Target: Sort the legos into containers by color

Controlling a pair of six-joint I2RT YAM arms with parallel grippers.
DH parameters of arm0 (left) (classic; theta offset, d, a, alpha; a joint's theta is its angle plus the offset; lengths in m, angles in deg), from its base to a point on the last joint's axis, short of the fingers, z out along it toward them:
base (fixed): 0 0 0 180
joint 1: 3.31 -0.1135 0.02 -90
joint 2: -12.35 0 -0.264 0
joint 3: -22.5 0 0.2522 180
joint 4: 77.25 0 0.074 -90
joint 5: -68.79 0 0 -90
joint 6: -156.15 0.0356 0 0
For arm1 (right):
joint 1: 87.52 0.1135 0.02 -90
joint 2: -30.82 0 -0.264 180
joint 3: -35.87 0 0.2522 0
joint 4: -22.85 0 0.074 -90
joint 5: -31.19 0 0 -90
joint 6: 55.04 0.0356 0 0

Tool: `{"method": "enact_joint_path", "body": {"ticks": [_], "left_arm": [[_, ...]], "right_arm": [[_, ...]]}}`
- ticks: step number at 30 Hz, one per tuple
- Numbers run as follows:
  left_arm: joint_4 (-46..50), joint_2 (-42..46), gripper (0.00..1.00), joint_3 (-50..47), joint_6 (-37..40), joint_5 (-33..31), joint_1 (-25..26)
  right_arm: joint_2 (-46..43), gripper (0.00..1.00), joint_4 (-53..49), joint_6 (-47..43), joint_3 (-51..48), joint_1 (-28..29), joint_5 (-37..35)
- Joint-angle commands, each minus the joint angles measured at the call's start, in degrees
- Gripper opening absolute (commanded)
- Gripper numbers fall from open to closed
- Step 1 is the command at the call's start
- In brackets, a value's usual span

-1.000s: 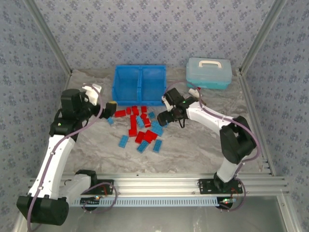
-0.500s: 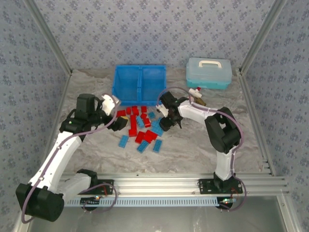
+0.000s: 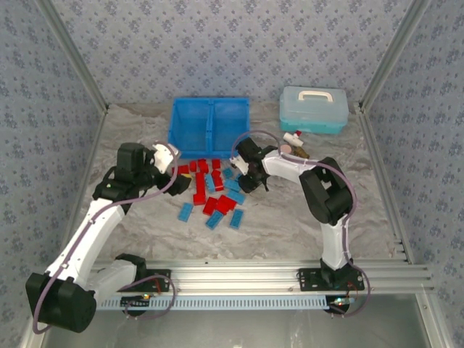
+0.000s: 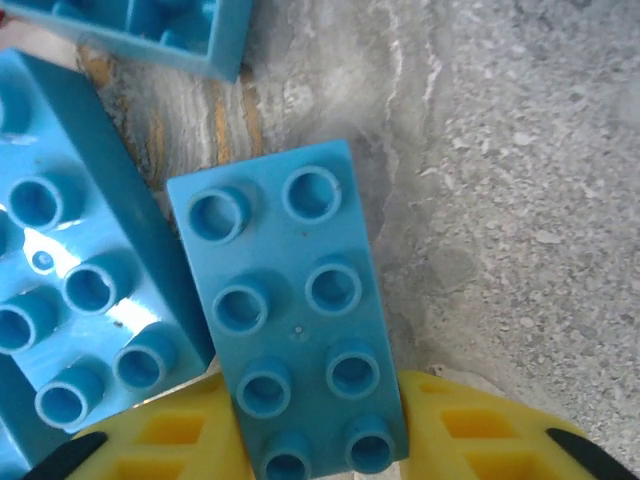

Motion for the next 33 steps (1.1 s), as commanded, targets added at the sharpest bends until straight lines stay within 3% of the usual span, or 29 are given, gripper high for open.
{"method": "enact_joint_path", "body": {"ticks": [1, 9, 13, 20, 27, 33], "left_arm": [[-2.17, 1.34, 0.99, -0.44, -0.73, -1.07, 0.22], [-5.75, 2.33, 0.99, -1.5, -3.08, -6.76, 0.2], [-7.46, 3.6, 0.99, -2.32, -3.95, -8.8, 0.11], [-6.83, 5.1, 0.99, -2.74, -4.41, -11.26, 0.05], [-6.57, 6.41, 0.99, -4.2, -3.8, -12.77, 0.03], [-6.42, 6.62, 0.99, -4.67, -2.75, -13.36, 0.03]], "right_arm": [[1.65, 0.32, -0.52, 0.96, 0.74, 0.69, 1.17], [-12.73, 0.27, 4.46, 7.02, -1.32, 3.44, 2.49], [-13.82, 0.28, 7.73, 15.43, 5.32, 4.53, -4.59], [1.22, 0.22, 4.88, 28.47, 26.63, 2.48, -12.76], [21.24, 0.22, -5.58, 36.91, 51.66, -0.29, -10.87], [26.92, 0.25, -4.8, 39.22, 54.62, -1.44, -8.8]]}}
